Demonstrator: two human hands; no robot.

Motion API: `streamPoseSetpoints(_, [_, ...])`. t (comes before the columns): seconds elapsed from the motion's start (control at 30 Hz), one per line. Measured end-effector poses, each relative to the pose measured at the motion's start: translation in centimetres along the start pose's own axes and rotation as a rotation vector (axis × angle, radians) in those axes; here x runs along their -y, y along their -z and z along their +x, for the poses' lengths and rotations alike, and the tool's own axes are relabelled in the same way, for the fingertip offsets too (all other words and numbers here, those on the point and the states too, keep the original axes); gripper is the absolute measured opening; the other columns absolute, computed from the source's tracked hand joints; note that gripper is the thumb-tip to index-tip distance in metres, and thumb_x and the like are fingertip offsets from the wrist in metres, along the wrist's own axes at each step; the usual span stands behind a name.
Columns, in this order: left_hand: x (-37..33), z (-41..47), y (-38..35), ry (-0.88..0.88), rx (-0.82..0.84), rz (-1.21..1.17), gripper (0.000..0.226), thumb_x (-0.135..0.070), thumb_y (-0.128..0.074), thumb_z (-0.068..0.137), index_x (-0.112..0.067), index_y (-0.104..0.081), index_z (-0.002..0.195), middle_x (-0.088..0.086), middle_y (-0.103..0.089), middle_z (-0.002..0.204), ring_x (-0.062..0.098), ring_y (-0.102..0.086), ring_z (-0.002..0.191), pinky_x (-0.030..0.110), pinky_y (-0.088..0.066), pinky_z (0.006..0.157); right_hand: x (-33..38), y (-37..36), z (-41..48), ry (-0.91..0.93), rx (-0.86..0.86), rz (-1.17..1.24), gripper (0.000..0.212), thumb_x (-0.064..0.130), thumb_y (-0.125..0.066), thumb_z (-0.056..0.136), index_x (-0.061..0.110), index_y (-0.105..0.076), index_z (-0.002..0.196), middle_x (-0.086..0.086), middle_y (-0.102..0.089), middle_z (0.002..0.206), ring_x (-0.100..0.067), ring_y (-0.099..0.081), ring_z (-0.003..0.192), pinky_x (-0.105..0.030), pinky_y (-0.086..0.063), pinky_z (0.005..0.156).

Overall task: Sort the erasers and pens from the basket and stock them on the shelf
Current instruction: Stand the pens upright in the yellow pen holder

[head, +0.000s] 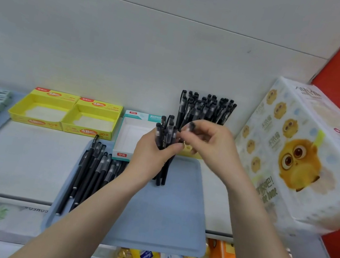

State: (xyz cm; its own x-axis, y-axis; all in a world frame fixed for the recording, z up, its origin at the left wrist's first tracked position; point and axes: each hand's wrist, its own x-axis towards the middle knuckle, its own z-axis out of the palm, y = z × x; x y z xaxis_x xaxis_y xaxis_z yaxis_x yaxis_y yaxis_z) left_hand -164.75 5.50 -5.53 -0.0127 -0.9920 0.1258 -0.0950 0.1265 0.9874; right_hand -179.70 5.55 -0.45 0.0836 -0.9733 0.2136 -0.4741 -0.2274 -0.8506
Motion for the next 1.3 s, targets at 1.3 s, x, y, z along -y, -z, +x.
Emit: streamPoseSetpoints(1.3, [-0.7,-0.7,-0.2,0.015,-0.047,-0.110,0.017,-0.015,-0.075,0.082,-0.026,-0.065,0.090,-0.013,-0.070,0.086,-0.002,-0.066,0.079,0.007,-0.048,0.070,-4.1,1.7,4.5,-0.035,-0.244,-0.389,0.026,0.036,-0.062,0.093,0.011,-0.064,0.085,0.001,-0.068,0.074,-0.009,-0.068,0.068,-0.040,-0.055,0.071])
